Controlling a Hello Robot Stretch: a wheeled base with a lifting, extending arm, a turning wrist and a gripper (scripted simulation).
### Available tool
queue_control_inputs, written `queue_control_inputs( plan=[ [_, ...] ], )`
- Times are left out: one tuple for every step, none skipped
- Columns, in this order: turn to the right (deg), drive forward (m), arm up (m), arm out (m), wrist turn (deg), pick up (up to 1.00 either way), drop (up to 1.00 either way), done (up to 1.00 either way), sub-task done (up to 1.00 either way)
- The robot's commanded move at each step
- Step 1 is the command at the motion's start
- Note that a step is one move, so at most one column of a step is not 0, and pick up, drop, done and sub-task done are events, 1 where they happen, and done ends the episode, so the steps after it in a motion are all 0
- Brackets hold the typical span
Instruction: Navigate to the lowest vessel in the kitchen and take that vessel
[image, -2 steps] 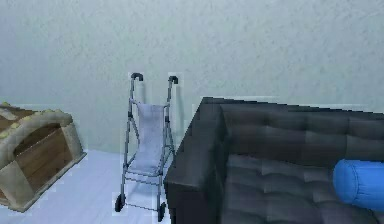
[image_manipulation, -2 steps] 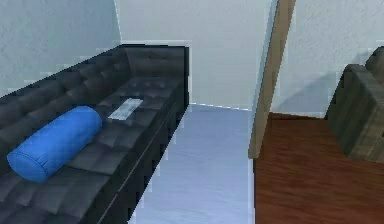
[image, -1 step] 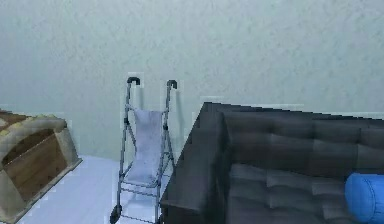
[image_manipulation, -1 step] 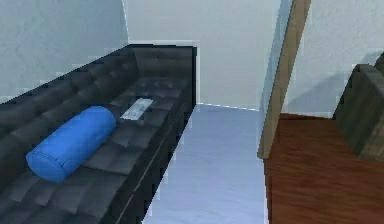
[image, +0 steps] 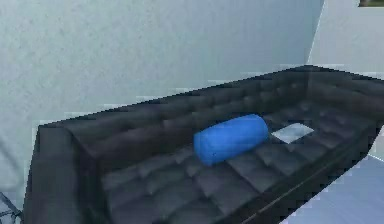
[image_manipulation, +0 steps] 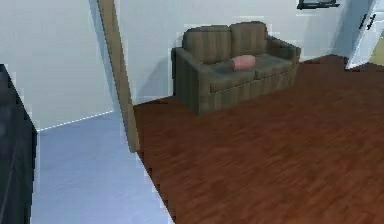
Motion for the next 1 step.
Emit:
queue_control_inputs(
  plan=[
    [45.0, 0.00, 0.00, 0.00, 0.0, 0.00, 0.00, 0.00, 0.00]
  ],
)
